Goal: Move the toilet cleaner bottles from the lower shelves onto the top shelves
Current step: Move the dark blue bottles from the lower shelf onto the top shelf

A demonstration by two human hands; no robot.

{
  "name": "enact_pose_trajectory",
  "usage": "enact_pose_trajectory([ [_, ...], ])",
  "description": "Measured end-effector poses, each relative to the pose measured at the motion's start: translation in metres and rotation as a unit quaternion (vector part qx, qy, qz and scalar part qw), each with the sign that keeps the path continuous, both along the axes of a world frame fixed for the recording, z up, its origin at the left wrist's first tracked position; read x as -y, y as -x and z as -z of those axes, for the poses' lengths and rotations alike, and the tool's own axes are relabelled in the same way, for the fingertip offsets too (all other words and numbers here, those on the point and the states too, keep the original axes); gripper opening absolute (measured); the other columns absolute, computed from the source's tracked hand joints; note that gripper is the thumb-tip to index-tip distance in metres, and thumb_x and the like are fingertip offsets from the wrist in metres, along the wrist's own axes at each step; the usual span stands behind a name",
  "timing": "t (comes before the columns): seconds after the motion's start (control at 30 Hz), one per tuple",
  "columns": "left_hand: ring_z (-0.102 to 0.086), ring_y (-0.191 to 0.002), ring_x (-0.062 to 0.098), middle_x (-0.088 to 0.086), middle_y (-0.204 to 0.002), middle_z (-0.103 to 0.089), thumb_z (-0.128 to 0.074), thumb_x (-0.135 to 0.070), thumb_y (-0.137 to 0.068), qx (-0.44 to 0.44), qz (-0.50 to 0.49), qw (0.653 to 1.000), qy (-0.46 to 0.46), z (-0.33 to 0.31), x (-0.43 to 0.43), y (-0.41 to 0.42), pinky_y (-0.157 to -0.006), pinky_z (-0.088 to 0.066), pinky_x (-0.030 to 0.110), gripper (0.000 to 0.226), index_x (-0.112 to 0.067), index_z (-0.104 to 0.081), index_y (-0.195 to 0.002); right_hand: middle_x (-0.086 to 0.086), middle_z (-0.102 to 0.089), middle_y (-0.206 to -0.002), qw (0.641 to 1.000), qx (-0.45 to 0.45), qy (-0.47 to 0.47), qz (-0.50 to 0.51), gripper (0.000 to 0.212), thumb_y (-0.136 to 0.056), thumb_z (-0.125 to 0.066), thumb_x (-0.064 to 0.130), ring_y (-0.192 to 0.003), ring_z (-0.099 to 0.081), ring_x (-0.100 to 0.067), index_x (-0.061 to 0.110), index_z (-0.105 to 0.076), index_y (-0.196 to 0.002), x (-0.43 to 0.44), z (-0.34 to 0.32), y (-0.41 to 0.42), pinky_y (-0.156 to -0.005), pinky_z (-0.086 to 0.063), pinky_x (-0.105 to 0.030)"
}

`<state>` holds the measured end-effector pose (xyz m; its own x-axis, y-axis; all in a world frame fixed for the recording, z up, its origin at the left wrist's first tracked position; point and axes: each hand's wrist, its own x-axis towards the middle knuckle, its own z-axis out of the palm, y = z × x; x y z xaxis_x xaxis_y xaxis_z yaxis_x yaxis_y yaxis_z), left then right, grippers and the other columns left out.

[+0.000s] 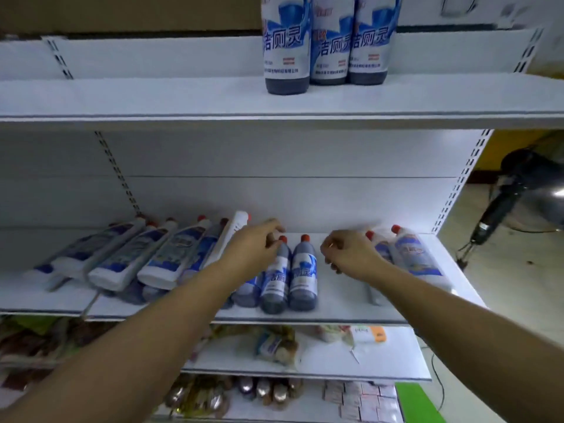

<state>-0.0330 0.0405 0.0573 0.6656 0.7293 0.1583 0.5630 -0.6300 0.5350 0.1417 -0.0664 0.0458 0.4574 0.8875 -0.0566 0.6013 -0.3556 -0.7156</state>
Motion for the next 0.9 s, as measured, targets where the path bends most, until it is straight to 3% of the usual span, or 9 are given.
enact_pose_trajectory([
  [0.07,-0.059,-0.096,0.021,0.002,-0.109,-0.064,-0.056,-0.025,-0.088,-0.087,0.002,0.989,0.116,0.033,-0.010,-0.005,-0.088,-0.049,0.032,0.026,-0.026,-0.057,-0.114,-0.013,-0.070,-0.088,0.993,-0.087,0.073,0.038,0.008,-0.087,-0.058,0.023,-0.067,-0.064,-0.018,0.015,-0.061,-0.087,-0.009,0.038,0.000,-0.067,-0.059,-0.034],
  [0.17,-0.055,-0.112,0.024,0.007,-0.127,-0.057,-0.061,-0.026,-0.086,-0.150,-0.036,0.968,0.199,0.073,-0.016,-0.009,-0.098,-0.044,0.035,0.048,-0.021,-0.046,-0.132,-0.009,-0.062,-0.105,0.963,-0.204,0.165,0.064,0.036,-0.090,-0.055,0.038,-0.087,-0.061,-0.020,0.011,-0.050,-0.113,-0.017,0.082,0.008,-0.068,-0.053,-0.029],
  [0.23,-0.051,-0.117,0.025,0.007,-0.133,-0.052,-0.060,-0.029,-0.088,-0.173,-0.054,0.965,0.191,0.088,-0.018,-0.013,-0.099,-0.042,0.037,0.056,-0.019,-0.039,-0.138,-0.005,-0.065,-0.104,0.950,-0.251,0.168,0.076,0.048,-0.087,-0.057,0.047,-0.090,-0.063,-0.019,0.010,-0.051,-0.117,-0.029,0.106,0.017,-0.078,-0.054,-0.032],
  [0.33,-0.048,-0.120,0.025,0.007,-0.134,-0.049,-0.059,-0.037,-0.088,-0.209,-0.062,0.969,0.119,0.097,-0.022,-0.018,-0.096,-0.039,0.036,0.057,-0.020,-0.037,-0.138,-0.001,-0.064,-0.091,0.942,-0.282,0.135,0.118,0.041,-0.079,-0.068,0.045,-0.088,-0.064,-0.019,0.015,-0.050,-0.101,-0.046,0.126,0.028,-0.079,-0.054,-0.031],
  [0.47,-0.055,-0.108,0.023,0.007,-0.123,-0.058,-0.067,-0.045,-0.080,-0.228,-0.068,0.963,0.125,0.094,-0.027,-0.026,-0.088,-0.043,0.034,0.058,-0.016,-0.046,-0.126,-0.008,-0.069,-0.099,0.927,-0.322,0.133,0.137,0.054,-0.069,-0.077,0.041,-0.091,-0.067,-0.024,0.011,-0.057,-0.109,-0.056,0.136,0.020,-0.088,-0.054,-0.040],
  [0.57,-0.058,-0.097,0.021,0.006,-0.109,-0.062,-0.067,-0.048,-0.078,-0.272,-0.054,0.951,0.139,0.084,-0.025,-0.039,-0.079,-0.042,0.030,0.054,-0.011,-0.052,-0.115,-0.013,-0.070,-0.104,0.893,-0.405,0.107,0.163,0.063,-0.066,-0.081,0.036,-0.094,-0.068,-0.028,0.007,-0.056,-0.116,-0.048,0.134,0.006,-0.090,-0.054,-0.042],
  [0.73,-0.059,-0.080,0.020,0.003,-0.091,-0.058,-0.076,-0.038,-0.072,-0.244,-0.058,0.909,0.333,0.082,-0.031,-0.056,-0.074,-0.050,0.034,0.050,-0.015,-0.047,-0.105,-0.021,-0.064,-0.117,0.839,-0.525,0.047,0.137,0.044,-0.082,-0.069,0.019,-0.102,-0.064,-0.032,0.003,-0.051,-0.120,-0.021,0.131,-0.004,-0.091,-0.053,-0.043],
  [0.9,-0.070,-0.082,0.027,0.013,-0.094,-0.072,-0.083,-0.020,-0.066,-0.146,-0.097,0.857,0.484,0.084,-0.018,-0.059,-0.080,-0.057,0.041,0.043,-0.007,-0.060,-0.099,-0.024,-0.059,-0.125,0.772,-0.619,0.001,0.146,0.065,-0.072,-0.075,0.010,-0.107,-0.063,-0.037,0.008,-0.042,-0.128,0.007,0.129,-0.011,-0.085,-0.055,-0.047],
])
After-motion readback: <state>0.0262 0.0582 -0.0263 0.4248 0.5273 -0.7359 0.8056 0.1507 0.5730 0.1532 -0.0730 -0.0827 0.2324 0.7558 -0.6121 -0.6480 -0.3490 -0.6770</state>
